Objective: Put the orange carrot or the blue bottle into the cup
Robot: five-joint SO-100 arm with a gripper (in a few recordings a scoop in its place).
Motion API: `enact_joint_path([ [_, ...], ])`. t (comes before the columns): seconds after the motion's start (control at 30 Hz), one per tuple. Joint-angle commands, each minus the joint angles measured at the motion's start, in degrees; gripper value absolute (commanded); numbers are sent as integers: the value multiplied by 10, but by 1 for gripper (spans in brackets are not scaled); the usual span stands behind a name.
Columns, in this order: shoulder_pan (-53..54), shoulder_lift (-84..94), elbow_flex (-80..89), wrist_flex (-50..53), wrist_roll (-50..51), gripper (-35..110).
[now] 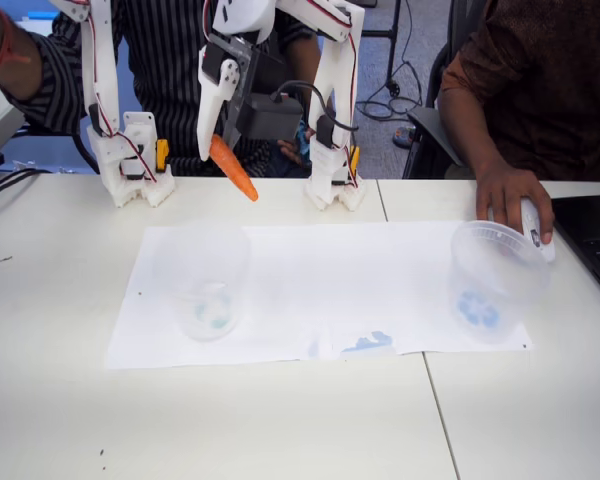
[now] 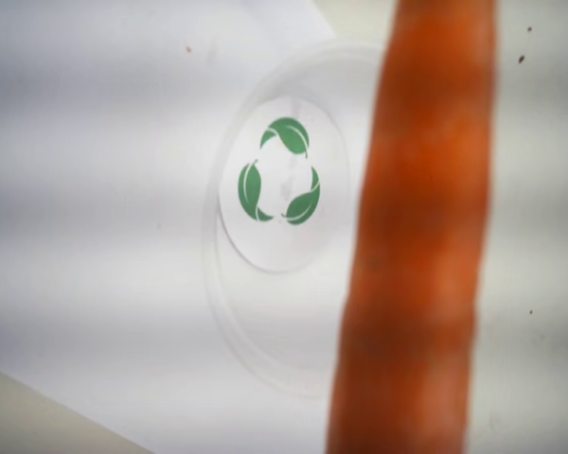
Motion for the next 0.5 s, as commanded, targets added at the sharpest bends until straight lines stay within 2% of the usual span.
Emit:
enact_joint_path([
  [0.0, 35, 6, -40, 4, -6, 11],
  [0.27, 41, -78, -48, -5, -11, 11],
  [0.47, 41, -102, -47, -87, -10, 11],
])
